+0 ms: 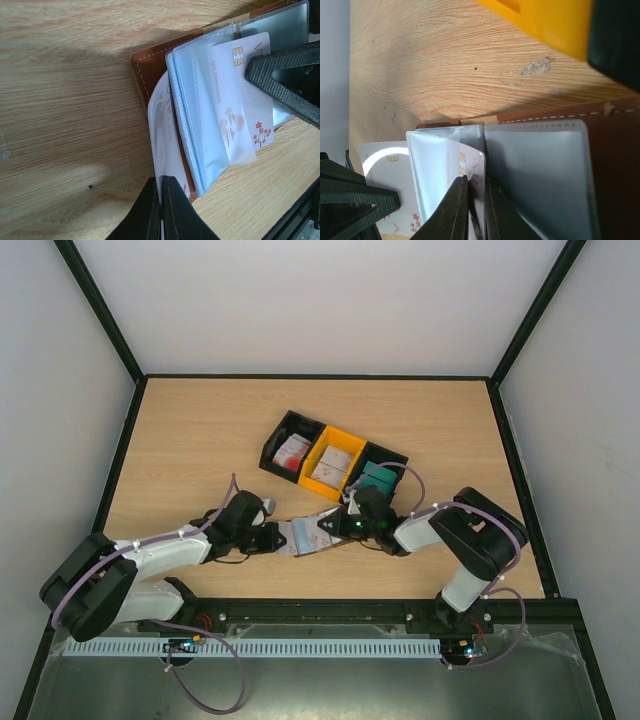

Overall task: Put the credit cards into the card holder
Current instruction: Insert the credit card into the card holder, then turn over the card slot in the card holder.

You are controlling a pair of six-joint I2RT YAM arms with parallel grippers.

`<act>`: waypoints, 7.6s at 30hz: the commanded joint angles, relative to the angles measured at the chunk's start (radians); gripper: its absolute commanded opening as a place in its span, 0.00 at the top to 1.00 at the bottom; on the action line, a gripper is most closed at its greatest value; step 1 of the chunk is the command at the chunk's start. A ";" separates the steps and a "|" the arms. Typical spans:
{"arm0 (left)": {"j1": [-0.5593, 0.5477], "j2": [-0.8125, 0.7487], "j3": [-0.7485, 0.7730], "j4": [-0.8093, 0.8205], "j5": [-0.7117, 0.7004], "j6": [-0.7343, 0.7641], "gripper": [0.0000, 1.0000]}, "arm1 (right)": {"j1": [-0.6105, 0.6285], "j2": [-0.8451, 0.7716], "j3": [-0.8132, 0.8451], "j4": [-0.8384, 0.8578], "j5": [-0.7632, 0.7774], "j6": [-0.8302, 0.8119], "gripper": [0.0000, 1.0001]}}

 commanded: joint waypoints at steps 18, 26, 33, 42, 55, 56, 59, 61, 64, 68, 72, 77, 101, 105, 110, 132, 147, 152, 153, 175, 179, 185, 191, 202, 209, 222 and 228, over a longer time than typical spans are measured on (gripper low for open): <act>0.006 0.032 -0.027 -0.063 -0.026 0.022 0.97 | 0.151 -0.153 0.067 -0.439 0.339 -0.013 0.57; 0.006 0.033 -0.033 -0.054 -0.020 0.023 0.97 | 0.198 -0.134 0.093 -0.383 0.303 0.006 0.63; 0.006 0.033 -0.036 -0.048 -0.018 0.025 0.97 | 0.202 -0.110 0.055 -0.227 0.239 0.066 0.62; 0.006 0.029 -0.040 -0.042 -0.017 0.026 0.97 | 0.203 -0.139 0.043 -0.184 0.228 0.035 0.61; 0.003 0.012 -0.037 -0.051 -0.012 0.057 0.98 | 0.202 -0.146 0.073 -0.179 0.224 -0.081 0.57; 0.003 0.011 -0.037 -0.052 -0.011 0.059 0.97 | 0.202 -0.137 0.087 -0.197 0.213 -0.104 0.57; 0.003 0.011 -0.035 -0.052 -0.007 0.064 0.97 | 0.203 -0.093 0.129 -0.245 0.181 -0.154 0.57; 0.003 0.013 -0.033 -0.055 -0.008 0.067 0.97 | 0.202 -0.070 0.153 -0.279 0.188 -0.181 0.57; 0.002 0.012 -0.033 -0.058 -0.009 0.070 0.97 | 0.202 -0.049 0.177 -0.327 0.238 -0.204 0.57; 0.002 0.012 -0.031 -0.070 -0.018 0.071 0.97 | 0.203 -0.032 0.204 -0.374 0.301 -0.217 0.57; 0.003 0.007 -0.026 -0.083 -0.030 0.068 0.97 | 0.201 -0.061 0.213 -0.411 0.342 -0.212 0.57; 0.003 -0.005 -0.017 -0.098 -0.050 0.057 0.98 | 0.242 -0.173 0.247 -0.578 0.527 -0.210 0.53; 0.002 -0.236 -0.016 -0.211 -0.114 -0.029 0.98 | 0.565 0.052 0.538 -0.969 0.943 -0.261 0.37; 0.002 -0.251 -0.033 -0.186 -0.100 -0.038 0.97 | 0.578 0.103 0.567 -0.974 0.951 -0.261 0.36; 0.002 -0.244 -0.052 -0.141 -0.081 -0.049 0.98 | 0.579 0.114 0.577 -0.969 0.963 -0.248 0.36; 0.003 -0.240 -0.033 -0.133 -0.077 -0.049 0.98 | 0.550 0.025 0.493 -0.939 0.960 0.006 0.76; 0.003 -0.230 -0.011 -0.144 -0.078 -0.041 0.97 | 0.524 0.052 0.413 -0.887 0.862 0.028 0.93; 0.003 -0.230 -0.003 -0.149 -0.077 -0.041 0.98 | 0.517 0.046 0.385 -0.854 0.839 0.033 0.93; 0.003 -0.233 -0.002 -0.150 -0.078 -0.041 0.97 | 0.515 0.046 0.381 -0.849 0.836 0.033 0.93; 0.003 -0.262 0.026 -0.200 -0.137 -0.041 0.98 | 0.499 0.046 0.348 -0.809 0.810 0.041 0.94; 0.003 -0.273 0.020 -0.188 -0.138 -0.045 0.97 | 0.500 0.049 0.347 -0.805 0.806 0.040 0.94; 0.004 -0.297 0.015 -0.169 -0.139 -0.054 0.97 | 0.497 0.052 0.341 -0.798 0.801 0.044 0.94; 0.004 -0.260 0.005 -0.137 -0.120 -0.055 0.97 | 0.497 0.052 0.338 -0.797 0.801 0.043 0.94; 0.004 -0.205 -0.006 -0.103 -0.109 -0.055 0.97 | 0.496 0.052 0.338 -0.794 0.798 0.045 0.94; 0.004 -0.194 -0.015 -0.068 -0.077 -0.058 0.98 | 0.496 0.046 0.334 -0.788 0.795 0.045 0.94; 0.004 -0.122 -0.014 0.041 0.023 -0.064 0.98 | 0.494 -0.085 0.306 -0.752 0.877 0.058 0.96; 0.004 -0.093 0.017 0.057 0.052 -0.055 0.97 | 0.494 -0.178 0.284 -0.761 0.954 0.086 0.96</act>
